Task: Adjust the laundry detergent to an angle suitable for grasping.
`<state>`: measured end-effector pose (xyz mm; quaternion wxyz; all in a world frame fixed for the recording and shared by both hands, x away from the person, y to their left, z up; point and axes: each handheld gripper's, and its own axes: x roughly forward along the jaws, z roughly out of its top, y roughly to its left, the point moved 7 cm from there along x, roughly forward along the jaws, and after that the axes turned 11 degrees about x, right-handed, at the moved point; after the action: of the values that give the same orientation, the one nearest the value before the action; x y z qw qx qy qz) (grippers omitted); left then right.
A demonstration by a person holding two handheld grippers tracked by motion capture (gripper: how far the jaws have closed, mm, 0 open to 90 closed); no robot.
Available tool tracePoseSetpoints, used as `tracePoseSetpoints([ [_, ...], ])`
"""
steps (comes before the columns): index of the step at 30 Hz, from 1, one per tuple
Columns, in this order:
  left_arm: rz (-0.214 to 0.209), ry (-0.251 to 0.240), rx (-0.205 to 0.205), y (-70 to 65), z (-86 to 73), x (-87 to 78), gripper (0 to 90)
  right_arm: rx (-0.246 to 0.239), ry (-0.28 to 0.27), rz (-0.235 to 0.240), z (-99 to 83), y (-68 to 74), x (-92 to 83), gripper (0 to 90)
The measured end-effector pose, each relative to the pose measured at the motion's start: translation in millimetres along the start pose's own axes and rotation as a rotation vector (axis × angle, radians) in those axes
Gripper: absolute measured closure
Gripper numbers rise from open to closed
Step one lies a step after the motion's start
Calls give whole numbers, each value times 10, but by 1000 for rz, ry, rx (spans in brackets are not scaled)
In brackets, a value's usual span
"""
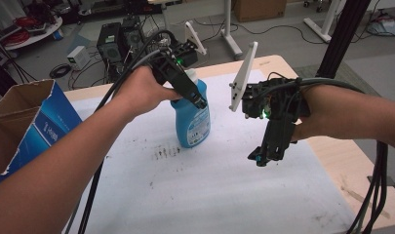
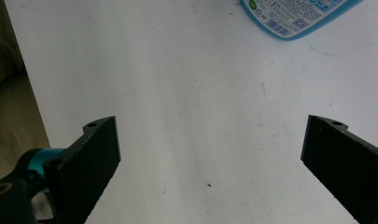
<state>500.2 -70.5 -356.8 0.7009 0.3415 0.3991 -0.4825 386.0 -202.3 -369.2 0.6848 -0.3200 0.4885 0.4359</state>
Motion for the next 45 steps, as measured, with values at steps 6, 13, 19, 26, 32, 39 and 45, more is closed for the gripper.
tracePoseSetpoints([
  [6,-2,-10,7,12,-2,-3,369,3,0,1,-11,-14,14,37],
  [13,-4,-37,25,4,0,-97,373,11,-7,-6,-22,-27,-9,38],
  [19,-11,-46,82,-38,13,-314,373,10,-5,-6,-17,-9,-15,37],
  [26,-39,-58,214,-146,-90,-640,373,8,-7,-13,-20,25,-50,38],
  [32,-93,-64,289,-200,-215,-757,373,16,-9,-18,-16,50,-86,37],
  [39,-141,-70,391,-271,-334,-833,373,9,-12,-19,24,91,-97,38],
  [45,-194,-76,495,-375,-390,-862,374,9,-5,-21,45,109,-106,37],
])
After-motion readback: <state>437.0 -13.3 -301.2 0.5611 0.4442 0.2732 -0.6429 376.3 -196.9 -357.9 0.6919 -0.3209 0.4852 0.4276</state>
